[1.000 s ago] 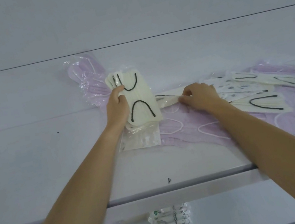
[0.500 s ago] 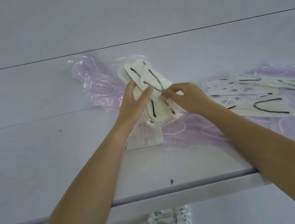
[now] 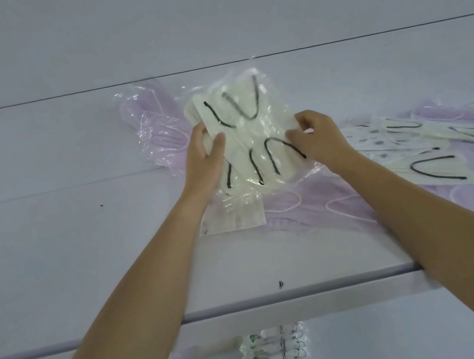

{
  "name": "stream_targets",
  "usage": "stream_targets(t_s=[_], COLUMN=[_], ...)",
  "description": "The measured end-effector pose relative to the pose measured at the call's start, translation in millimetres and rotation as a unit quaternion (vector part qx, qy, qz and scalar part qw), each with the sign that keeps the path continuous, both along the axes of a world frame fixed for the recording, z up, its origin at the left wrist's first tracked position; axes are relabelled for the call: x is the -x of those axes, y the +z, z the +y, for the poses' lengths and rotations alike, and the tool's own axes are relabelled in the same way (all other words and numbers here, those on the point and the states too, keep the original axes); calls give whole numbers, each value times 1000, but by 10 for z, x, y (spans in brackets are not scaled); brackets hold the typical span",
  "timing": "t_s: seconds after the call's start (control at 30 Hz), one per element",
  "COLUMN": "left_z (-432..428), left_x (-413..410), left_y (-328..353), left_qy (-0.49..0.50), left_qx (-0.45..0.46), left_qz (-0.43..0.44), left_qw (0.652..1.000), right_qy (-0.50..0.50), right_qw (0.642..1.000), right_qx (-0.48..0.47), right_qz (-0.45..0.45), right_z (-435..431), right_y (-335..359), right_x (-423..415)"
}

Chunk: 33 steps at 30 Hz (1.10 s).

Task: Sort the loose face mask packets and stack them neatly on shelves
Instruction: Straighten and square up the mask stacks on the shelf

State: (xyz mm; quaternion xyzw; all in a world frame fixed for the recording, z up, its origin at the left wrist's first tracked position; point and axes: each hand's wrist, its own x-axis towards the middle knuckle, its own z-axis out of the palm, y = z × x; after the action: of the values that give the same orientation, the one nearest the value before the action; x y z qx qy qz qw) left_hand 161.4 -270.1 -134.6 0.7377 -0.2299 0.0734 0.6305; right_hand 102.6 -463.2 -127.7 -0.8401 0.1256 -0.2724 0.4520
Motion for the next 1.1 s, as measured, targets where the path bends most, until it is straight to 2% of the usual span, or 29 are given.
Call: stream_targets(t_s=[0.13,0.23,0.33,0.47,0.57,0.7,0.87,1.0,1.1], left_z=[39,121,239,389,562,865,1113,1378,1715], left_x=[42,92,194,374,574,988,1645,2231,2570], left_y=[92,187,336,443,402,210,59,-206,-538], left_qy=[-14,-10,-14,-20,-57,-53,-31,-54,-21], left_qx=[37,93,110,141,123,45,62,97,74], left_qz=[18,0,-25,-20,13,-15,42,88,133], left_qw=[999,996,993,990,991,997,997,990,988], right_qy=[39,70,77,46,29,81,142,171,206], right_qw=[993,991,991,994,994,992,983,979,973], right_qx=[-103,-104,-85,-85,-103,-92,-113,-102,-89], right_qz=[29,45,66,42,15,20,-13,-50,-44], right_z=[220,405,600,860,1060,1313,1667,1952,2218], right_y=[221,418,563,483,312,143,-28,-341,-681], right_x=[-5,36,148,360,586,970,1533,2082,2458])
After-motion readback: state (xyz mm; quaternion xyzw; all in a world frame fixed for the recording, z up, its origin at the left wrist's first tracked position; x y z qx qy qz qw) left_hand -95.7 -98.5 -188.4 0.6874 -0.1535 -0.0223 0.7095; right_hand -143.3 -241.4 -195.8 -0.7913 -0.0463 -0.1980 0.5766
